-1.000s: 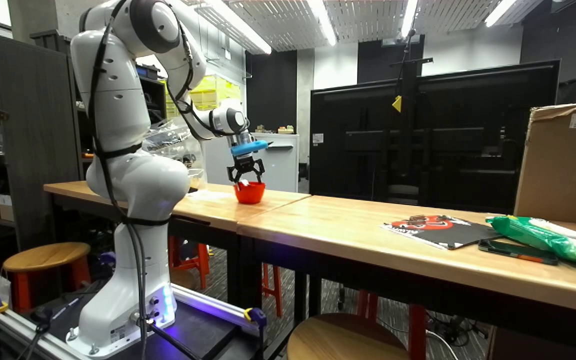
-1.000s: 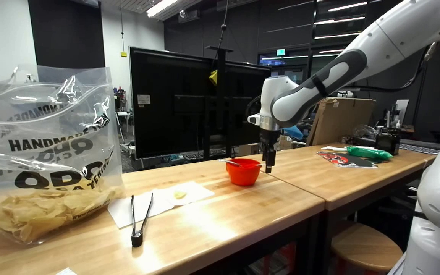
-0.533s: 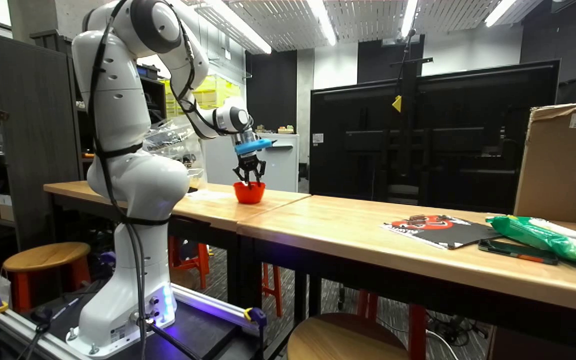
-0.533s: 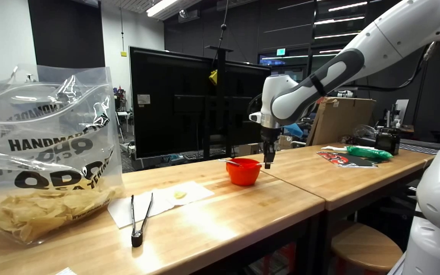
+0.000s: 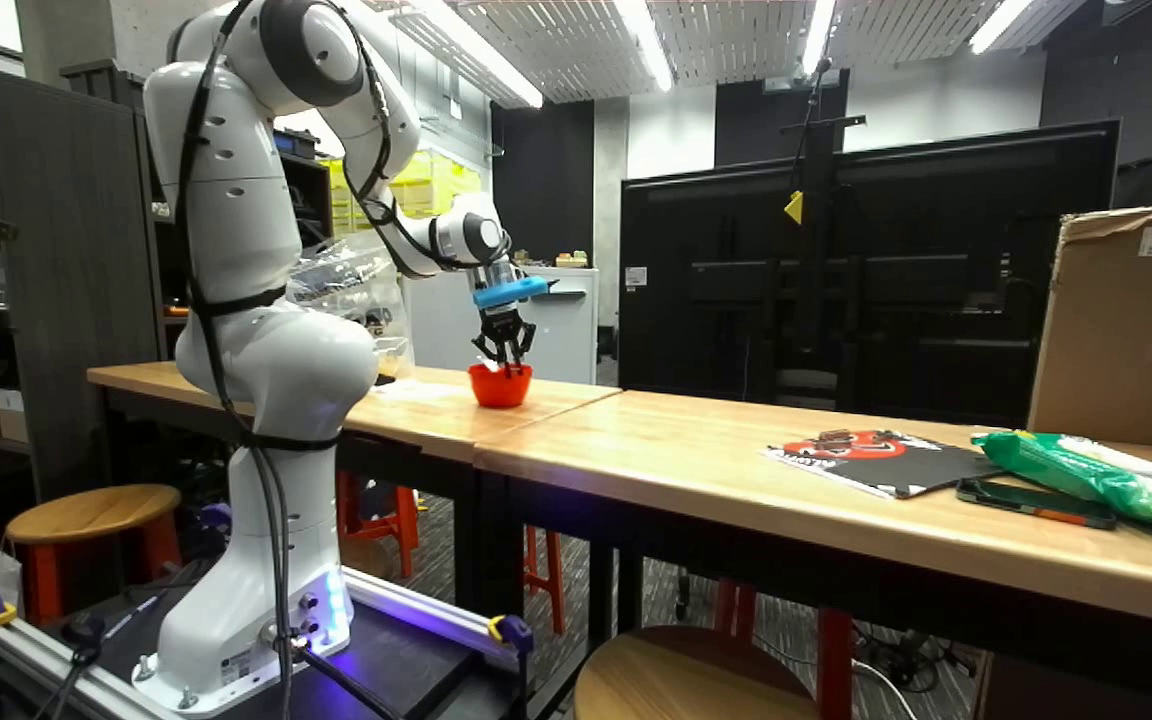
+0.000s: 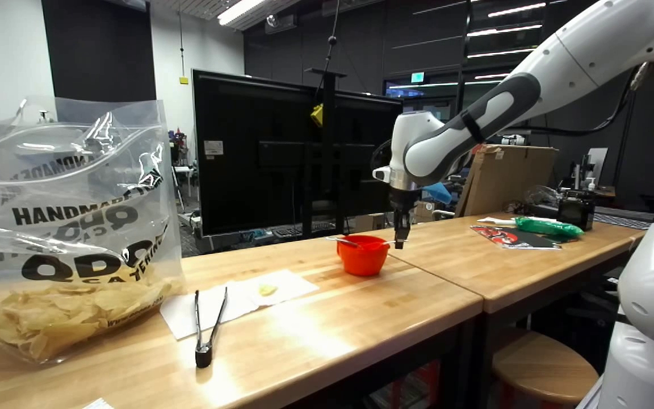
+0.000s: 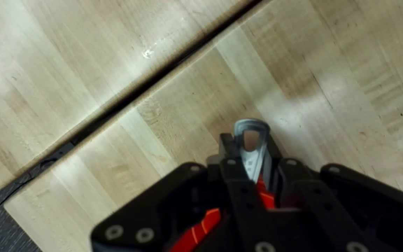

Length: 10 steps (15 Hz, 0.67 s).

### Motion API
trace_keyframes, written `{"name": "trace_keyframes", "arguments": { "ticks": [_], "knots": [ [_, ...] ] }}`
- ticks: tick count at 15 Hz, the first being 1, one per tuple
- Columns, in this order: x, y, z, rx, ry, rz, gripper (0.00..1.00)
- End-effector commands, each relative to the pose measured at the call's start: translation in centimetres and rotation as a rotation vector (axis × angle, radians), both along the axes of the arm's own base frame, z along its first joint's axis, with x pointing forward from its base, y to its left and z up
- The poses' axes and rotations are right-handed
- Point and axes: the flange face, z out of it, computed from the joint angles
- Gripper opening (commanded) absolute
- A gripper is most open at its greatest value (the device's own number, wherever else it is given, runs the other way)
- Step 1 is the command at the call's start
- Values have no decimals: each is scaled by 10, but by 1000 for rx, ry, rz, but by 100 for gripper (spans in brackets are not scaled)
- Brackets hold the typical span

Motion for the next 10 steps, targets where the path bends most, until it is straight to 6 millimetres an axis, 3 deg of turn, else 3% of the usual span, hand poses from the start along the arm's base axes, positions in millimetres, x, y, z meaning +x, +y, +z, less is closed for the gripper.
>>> {"name": "trace_keyframes", "arguments": {
  "ticks": [1, 10],
  "knots": [
    [3, 7, 11, -14, -16, -24, 5],
    [1, 58, 45, -77, -79, -19, 5]
  ]
}}
